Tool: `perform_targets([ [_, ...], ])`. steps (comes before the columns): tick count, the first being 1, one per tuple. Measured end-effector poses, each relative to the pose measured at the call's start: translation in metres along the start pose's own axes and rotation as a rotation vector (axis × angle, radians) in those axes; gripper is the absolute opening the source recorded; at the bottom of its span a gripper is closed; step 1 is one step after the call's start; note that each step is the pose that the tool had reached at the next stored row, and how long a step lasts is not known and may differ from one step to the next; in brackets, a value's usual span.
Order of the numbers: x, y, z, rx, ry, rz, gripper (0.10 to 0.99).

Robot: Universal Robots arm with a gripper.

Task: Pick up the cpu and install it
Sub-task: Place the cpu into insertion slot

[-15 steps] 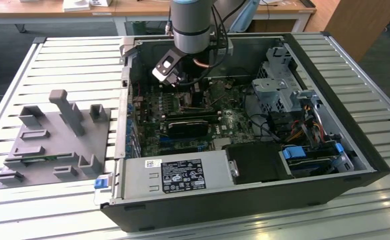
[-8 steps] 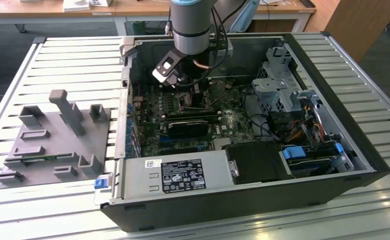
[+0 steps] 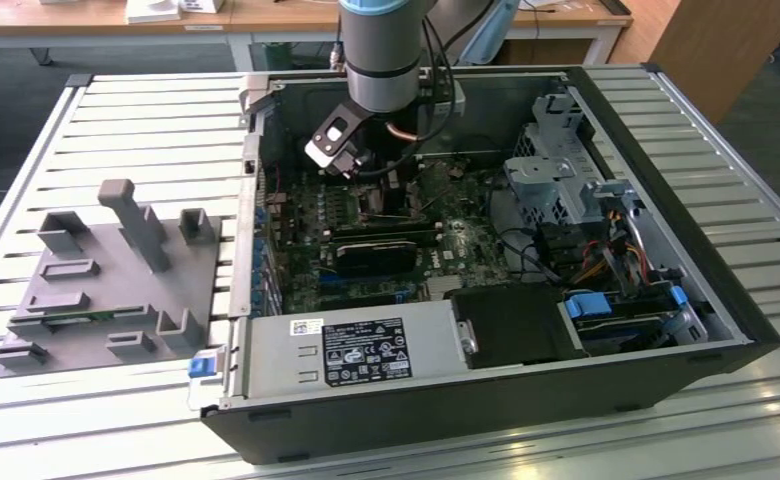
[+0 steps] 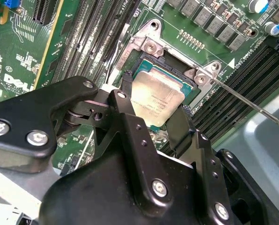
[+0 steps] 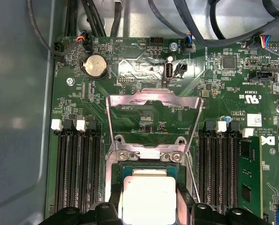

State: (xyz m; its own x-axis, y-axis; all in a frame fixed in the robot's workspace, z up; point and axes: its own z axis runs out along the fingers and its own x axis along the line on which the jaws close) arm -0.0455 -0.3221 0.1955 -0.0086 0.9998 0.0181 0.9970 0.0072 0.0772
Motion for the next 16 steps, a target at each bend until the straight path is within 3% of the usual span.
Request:
perform_targets([
  [16,0.0,-0.0001,0.0019,0.0,-0.0002,0.0,0.541],
])
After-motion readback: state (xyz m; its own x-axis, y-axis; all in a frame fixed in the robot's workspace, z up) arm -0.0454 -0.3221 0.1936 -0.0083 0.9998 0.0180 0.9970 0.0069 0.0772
